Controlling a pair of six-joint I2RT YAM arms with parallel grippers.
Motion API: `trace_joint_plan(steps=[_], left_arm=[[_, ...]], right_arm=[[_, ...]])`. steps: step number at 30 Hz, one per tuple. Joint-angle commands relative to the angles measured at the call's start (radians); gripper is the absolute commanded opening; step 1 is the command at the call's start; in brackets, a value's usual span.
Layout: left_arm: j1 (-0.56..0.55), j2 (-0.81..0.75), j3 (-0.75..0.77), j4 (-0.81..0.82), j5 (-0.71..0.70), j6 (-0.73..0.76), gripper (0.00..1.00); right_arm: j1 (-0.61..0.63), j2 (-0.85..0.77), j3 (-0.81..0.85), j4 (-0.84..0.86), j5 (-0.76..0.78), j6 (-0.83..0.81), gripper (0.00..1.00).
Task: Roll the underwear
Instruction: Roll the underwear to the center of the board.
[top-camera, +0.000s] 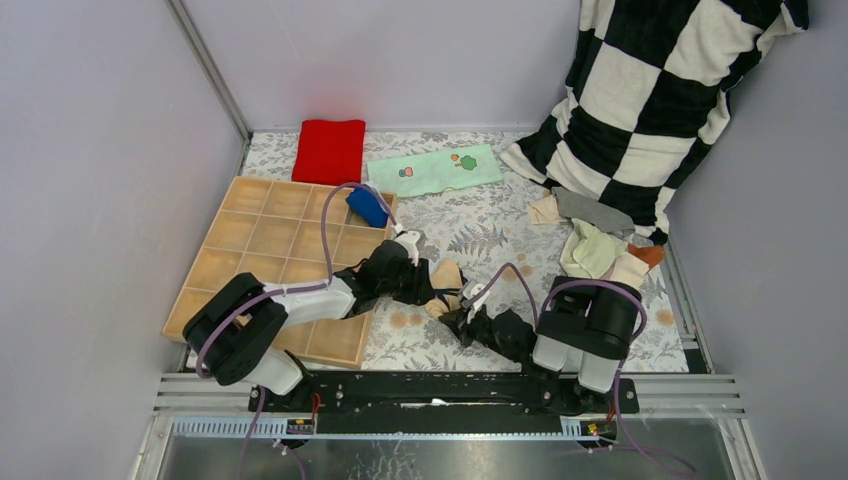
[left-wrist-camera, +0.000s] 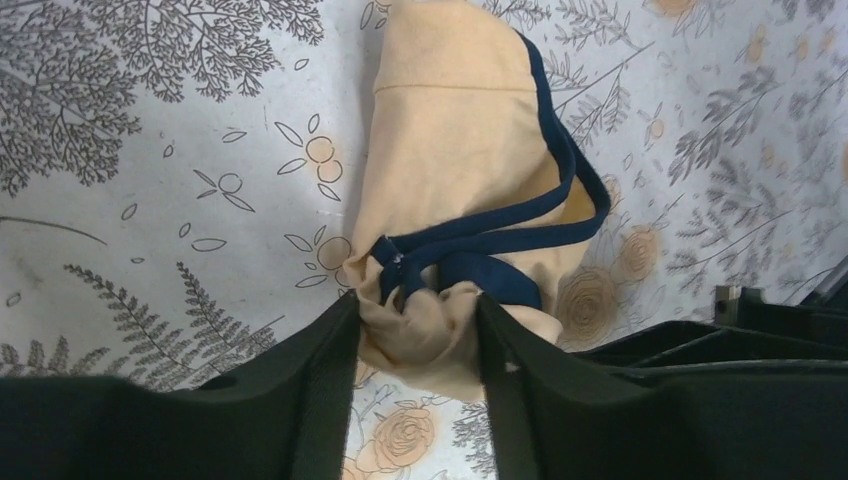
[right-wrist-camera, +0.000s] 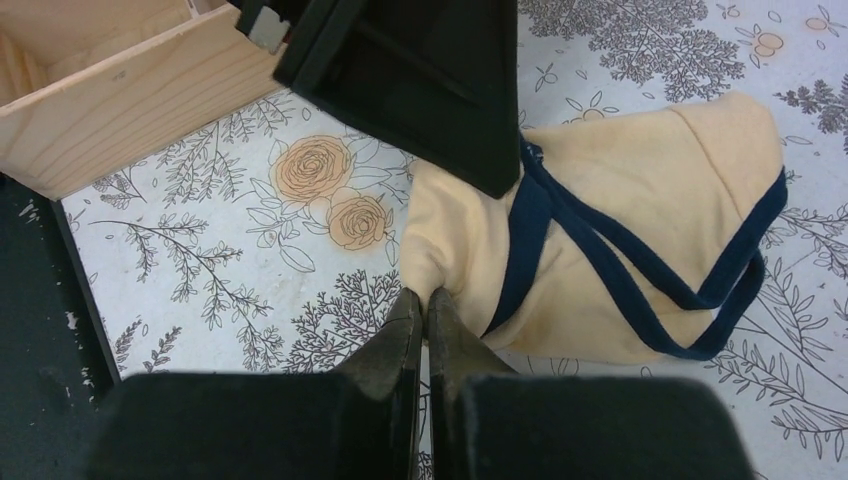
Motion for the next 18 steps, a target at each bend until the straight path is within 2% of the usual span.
trace_joint_plan(steps=[1, 3, 6, 11, 15, 18], left_arm=[[-0.006, 0.028, 0.014, 0.044, 0.016, 0.022, 0.36], [-0.008, 0.032, 0.01, 0.046, 0.019, 0.021, 0.19], [-0.007, 0.035, 0.002, 0.052, 0.021, 0.018, 0.05], [-0.007, 0.045, 0.004, 0.047, 0.021, 0.016, 0.0], [-0.009, 0.048, 0.011, 0.043, 0.02, 0.018, 0.0], [-0.009, 0.049, 0.015, 0.038, 0.019, 0.017, 0.0]], right_arm=[[-0.005, -0.049, 0.008, 0.061, -0.02, -0.038, 0.0], [-0.005, -0.075, 0.015, 0.013, -0.021, -0.069, 0.03], [-0.005, -0.126, 0.03, -0.075, -0.03, -0.113, 0.12], [-0.005, -0.223, 0.044, -0.201, -0.05, -0.226, 0.47], [-0.005, -0.289, 0.035, -0.254, -0.034, -0.318, 0.61], [-0.005, -0.301, 0.049, -0.304, -0.027, -0.35, 0.65]])
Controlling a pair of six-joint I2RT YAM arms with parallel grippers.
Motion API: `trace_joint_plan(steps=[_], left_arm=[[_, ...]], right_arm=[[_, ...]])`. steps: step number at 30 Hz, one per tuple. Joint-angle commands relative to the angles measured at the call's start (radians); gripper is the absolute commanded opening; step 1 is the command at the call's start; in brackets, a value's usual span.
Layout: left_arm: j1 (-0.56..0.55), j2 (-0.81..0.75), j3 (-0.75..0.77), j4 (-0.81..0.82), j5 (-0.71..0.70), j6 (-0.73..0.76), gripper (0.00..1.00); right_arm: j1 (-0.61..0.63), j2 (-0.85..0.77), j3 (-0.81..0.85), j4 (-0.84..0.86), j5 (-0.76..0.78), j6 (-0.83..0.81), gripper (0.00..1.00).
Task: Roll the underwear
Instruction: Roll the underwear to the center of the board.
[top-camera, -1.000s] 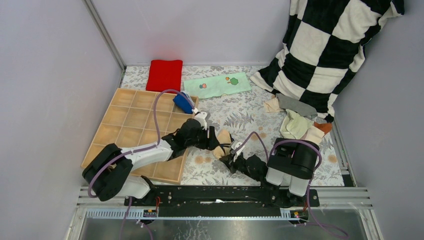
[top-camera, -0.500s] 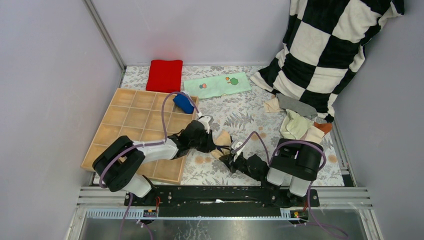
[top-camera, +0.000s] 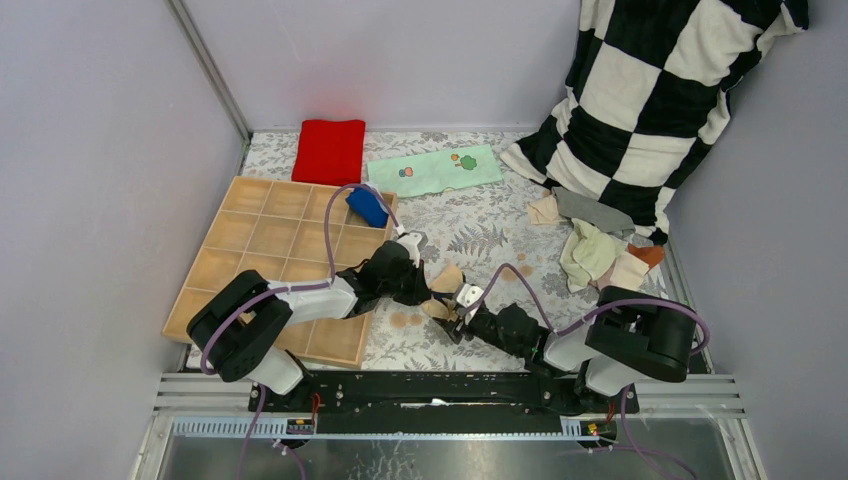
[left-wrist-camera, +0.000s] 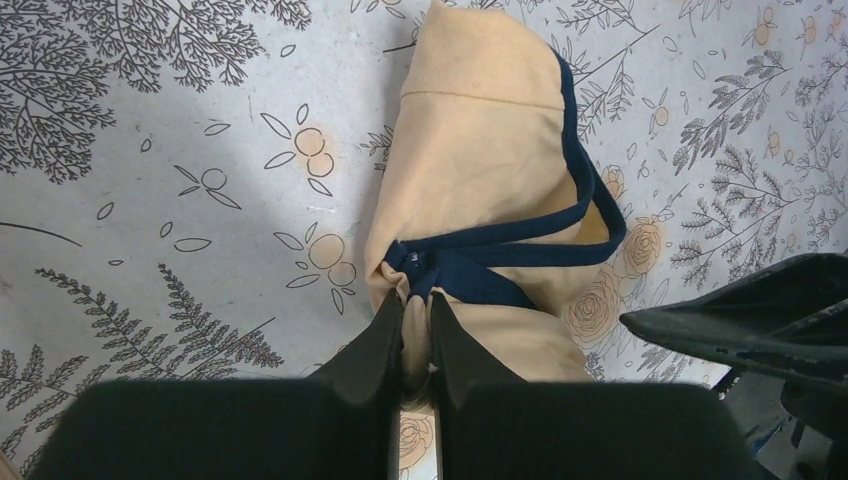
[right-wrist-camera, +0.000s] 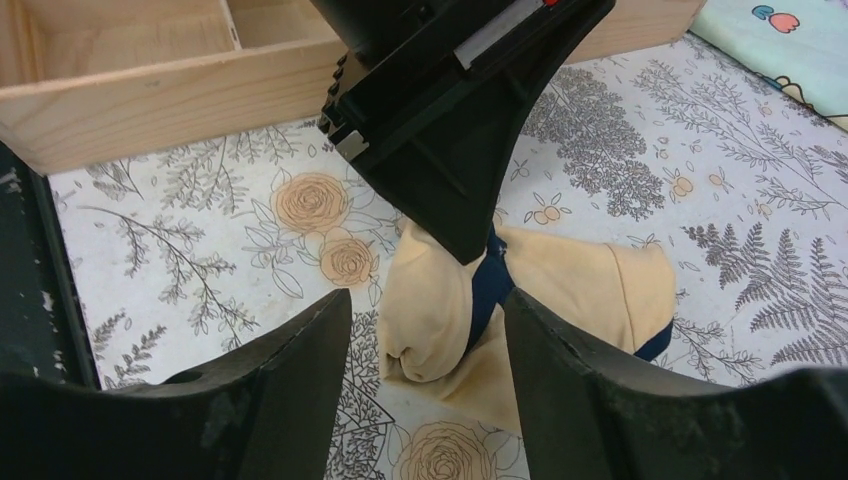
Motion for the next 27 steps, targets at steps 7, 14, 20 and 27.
trace_joint_plan(steps=[7, 14, 20, 27], left_arm=[[-0.008, 0.021, 0.019, 0.018, -0.002, 0.005, 0.0], [-0.007, 0.022, 0.025, 0.016, 0.001, 0.003, 0.0], [-0.008, 0.015, 0.025, 0.015, 0.0, -0.001, 0.0], [-0.007, 0.009, 0.03, 0.013, -0.002, -0.01, 0.11]], right_arm=[[-0.002, 0.066, 0.069, -0.079, -0.003, -0.04, 0.64], [0.006, 0.141, 0.082, -0.042, 0.016, -0.021, 0.54], [0.008, 0.179, 0.024, 0.115, 0.077, 0.043, 0.26], [0.008, 0.252, -0.007, 0.272, 0.088, 0.16, 0.09]])
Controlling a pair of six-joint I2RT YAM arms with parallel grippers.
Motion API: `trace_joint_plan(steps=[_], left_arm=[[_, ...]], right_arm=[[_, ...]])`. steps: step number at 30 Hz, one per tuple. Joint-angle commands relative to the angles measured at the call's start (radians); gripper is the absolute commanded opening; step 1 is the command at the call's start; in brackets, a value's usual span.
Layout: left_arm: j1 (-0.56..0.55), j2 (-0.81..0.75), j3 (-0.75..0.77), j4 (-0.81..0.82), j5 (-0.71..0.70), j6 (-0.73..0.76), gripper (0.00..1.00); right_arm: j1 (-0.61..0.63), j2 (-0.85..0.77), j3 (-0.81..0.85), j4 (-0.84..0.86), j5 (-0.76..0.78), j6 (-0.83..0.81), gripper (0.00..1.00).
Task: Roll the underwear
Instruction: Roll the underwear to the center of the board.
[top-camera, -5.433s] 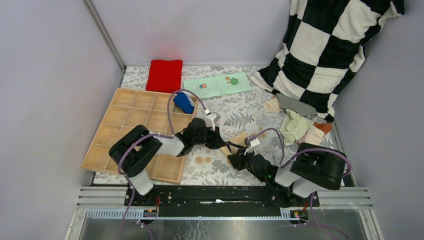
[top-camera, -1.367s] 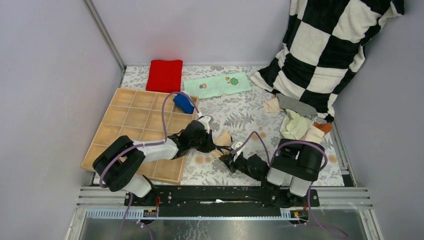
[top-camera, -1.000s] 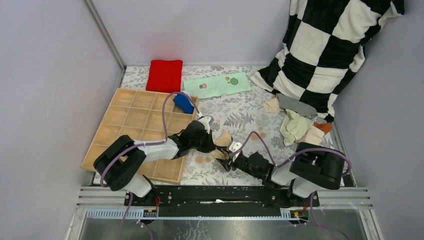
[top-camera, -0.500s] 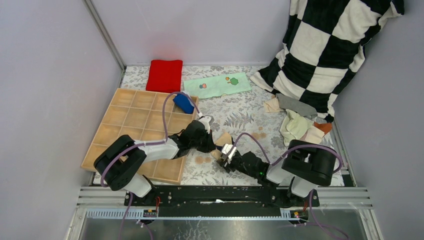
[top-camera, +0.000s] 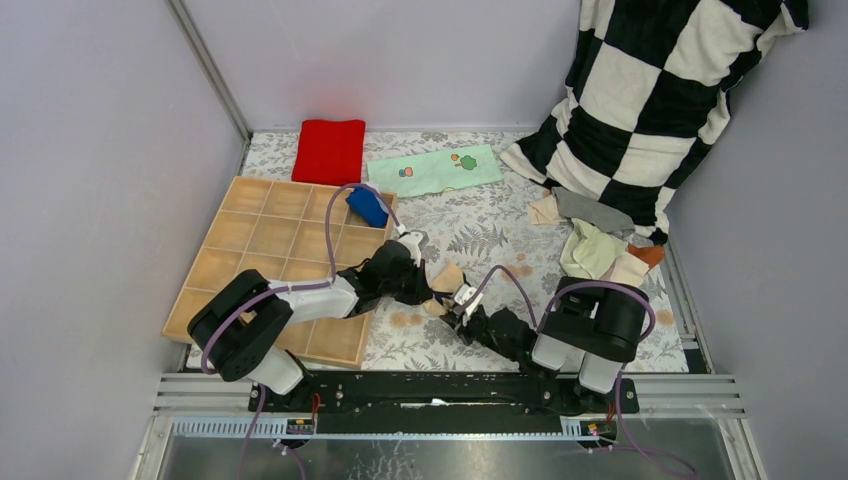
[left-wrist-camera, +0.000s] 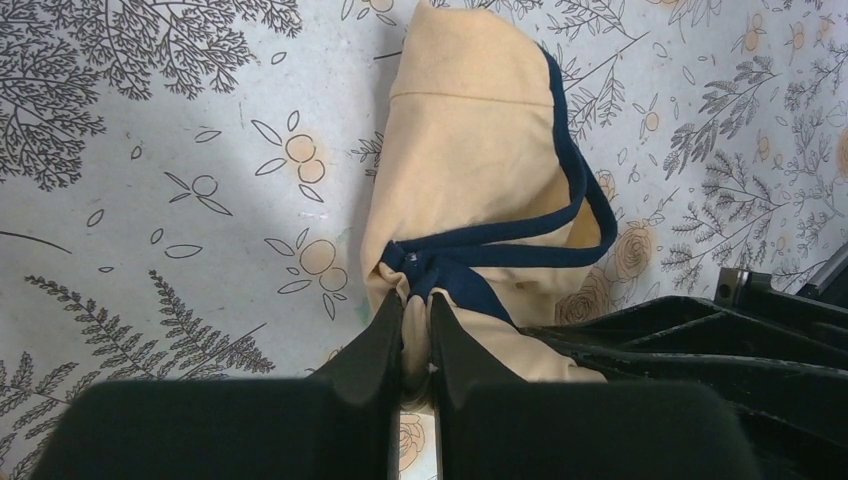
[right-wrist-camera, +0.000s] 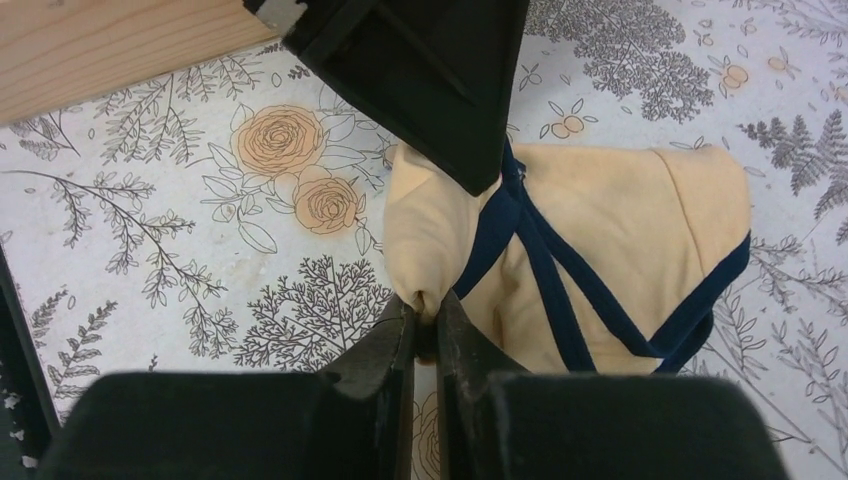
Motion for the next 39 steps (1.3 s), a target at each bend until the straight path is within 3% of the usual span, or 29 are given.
trace_joint_plan(steps=[1, 3, 6, 7, 25, 34, 39], left_arm=[[-0.007, 0.003, 0.022, 0.013, -0.002, -0.003, 0.12], [-0.008, 0.0, 0.026, 0.013, -0.003, -0.003, 0.14], [-0.008, 0.003, 0.031, 0.008, -0.007, -0.002, 0.13], [-0.008, 0.004, 0.03, 0.007, -0.007, -0.003, 0.13], [-0.008, 0.014, 0.026, 0.013, 0.002, -0.005, 0.1], [-0.007, 0.017, 0.029, 0.015, 0.006, -0.006, 0.1], [-0.007, 0.017, 0.031, 0.012, 0.006, -0.005, 0.1]], right_arm=[[0.007, 0.045, -0.013, 0.178, 0.041, 0.112, 0.08], [0.007, 0.058, -0.016, 0.197, 0.04, 0.136, 0.12], [0.006, 0.069, -0.026, 0.229, 0.028, 0.135, 0.45], [0.007, 0.072, -0.029, 0.238, 0.024, 0.128, 0.49], [0.007, 0.018, 0.023, 0.187, 0.0, 0.075, 0.49], [0.007, 0.031, 0.021, 0.16, 0.001, 0.075, 0.31], [0.007, 0.052, 0.012, 0.165, 0.002, 0.09, 0.4]])
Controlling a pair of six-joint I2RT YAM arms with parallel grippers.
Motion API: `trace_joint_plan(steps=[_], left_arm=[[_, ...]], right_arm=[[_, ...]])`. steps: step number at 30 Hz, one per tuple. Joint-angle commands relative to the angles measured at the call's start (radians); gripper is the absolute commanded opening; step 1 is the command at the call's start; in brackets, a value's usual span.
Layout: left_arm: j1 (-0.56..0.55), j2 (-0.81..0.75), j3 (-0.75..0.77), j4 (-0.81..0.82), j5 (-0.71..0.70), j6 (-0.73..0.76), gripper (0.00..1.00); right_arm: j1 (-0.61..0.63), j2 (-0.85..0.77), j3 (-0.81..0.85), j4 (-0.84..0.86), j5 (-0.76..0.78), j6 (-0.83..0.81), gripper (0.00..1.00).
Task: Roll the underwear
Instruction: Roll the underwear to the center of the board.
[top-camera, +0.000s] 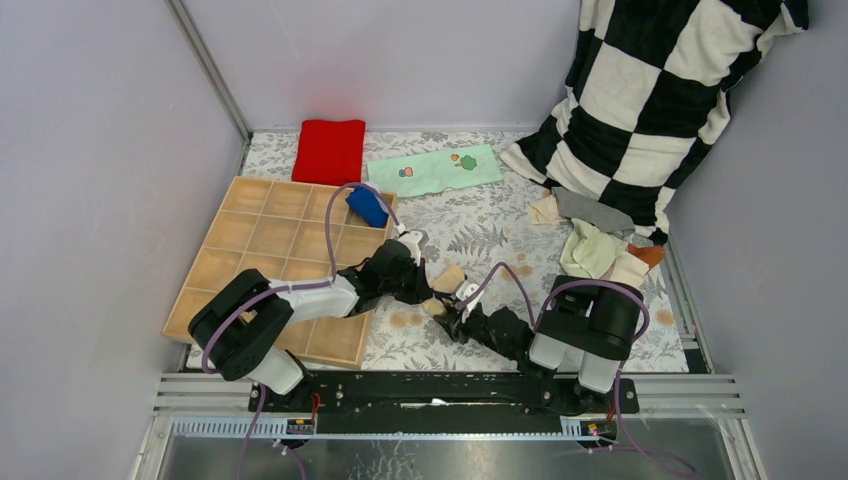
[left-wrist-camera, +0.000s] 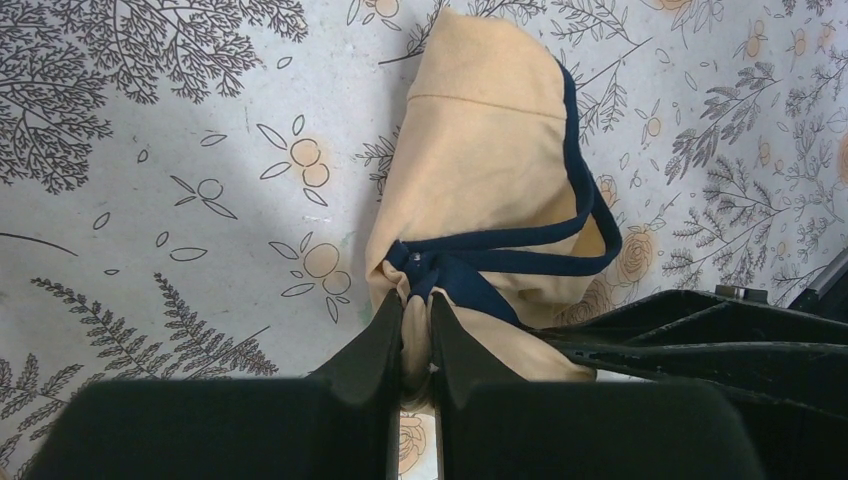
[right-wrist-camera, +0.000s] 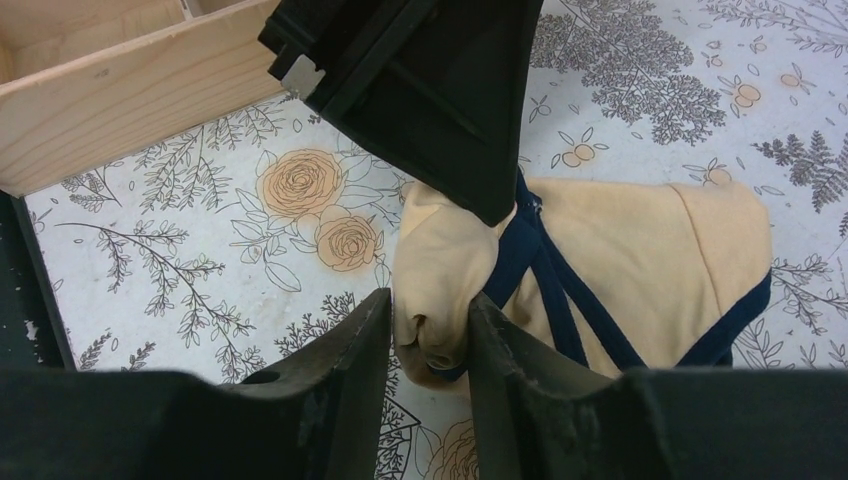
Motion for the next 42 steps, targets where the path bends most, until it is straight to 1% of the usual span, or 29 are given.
trace_joint_plan(steps=[1, 2, 6, 8, 9, 11, 12, 13, 16, 17, 20, 24, 27, 32, 37, 42], left_arm=[[-0.006, 0.014, 0.025, 0.014, 0.005, -0.001, 0.1], [-0.006, 0.014, 0.025, 0.013, 0.003, 0.0, 0.1], [-0.006, 0.011, 0.026, 0.009, -0.003, -0.006, 0.11], [-0.007, 0.005, 0.027, 0.01, -0.004, -0.01, 0.16], [-0.007, -0.001, 0.026, 0.008, -0.008, -0.013, 0.21], [-0.006, -0.017, 0.03, 0.004, -0.015, -0.021, 0.3], [-0.005, -0.027, 0.033, -0.002, -0.022, -0.026, 0.39], [-0.006, -0.039, 0.037, -0.009, -0.028, -0.031, 0.45], [-0.006, -0.084, 0.047, -0.024, -0.06, -0.044, 0.62], [-0.006, -0.102, 0.047, -0.024, -0.073, -0.048, 0.66], [-0.005, -0.149, 0.041, -0.021, -0.102, -0.057, 0.71], [-0.006, -0.18, 0.012, 0.016, -0.089, -0.055, 0.72], [-0.006, -0.172, -0.015, 0.054, -0.043, -0.045, 0.72], [-0.008, -0.121, -0.037, 0.104, 0.019, -0.02, 0.71], [-0.008, -0.095, -0.058, 0.167, 0.051, -0.012, 0.72], [-0.007, -0.074, -0.074, 0.219, 0.067, -0.021, 0.72]], right_arm=[[0.007, 0.016, -0.002, 0.087, 0.006, 0.006, 0.39], [0.007, 0.021, -0.004, 0.089, 0.008, 0.011, 0.35], [0.007, 0.037, -0.022, 0.144, 0.057, 0.056, 0.14], [0.007, 0.047, -0.039, 0.187, 0.085, 0.097, 0.06], [0.007, 0.049, -0.041, 0.19, 0.094, 0.125, 0.04], [0.007, 0.05, -0.046, 0.185, 0.109, 0.174, 0.0], [0.007, 0.052, -0.051, 0.191, 0.132, 0.209, 0.0], [0.007, 0.051, -0.056, 0.191, 0.157, 0.239, 0.0], [0.007, 0.044, -0.065, 0.191, 0.199, 0.327, 0.0], [0.007, 0.04, -0.067, 0.191, 0.212, 0.362, 0.0], [0.006, 0.042, -0.074, 0.191, 0.248, 0.474, 0.0], [0.007, 0.049, -0.089, 0.186, 0.31, 0.646, 0.0], [0.007, 0.051, -0.101, 0.172, 0.349, 0.767, 0.0], [0.007, 0.029, -0.111, 0.056, 0.409, 0.979, 0.0], [0.007, -0.011, -0.106, -0.056, 0.42, 1.08, 0.0], [0.007, -0.046, -0.109, -0.131, 0.422, 1.147, 0.0]])
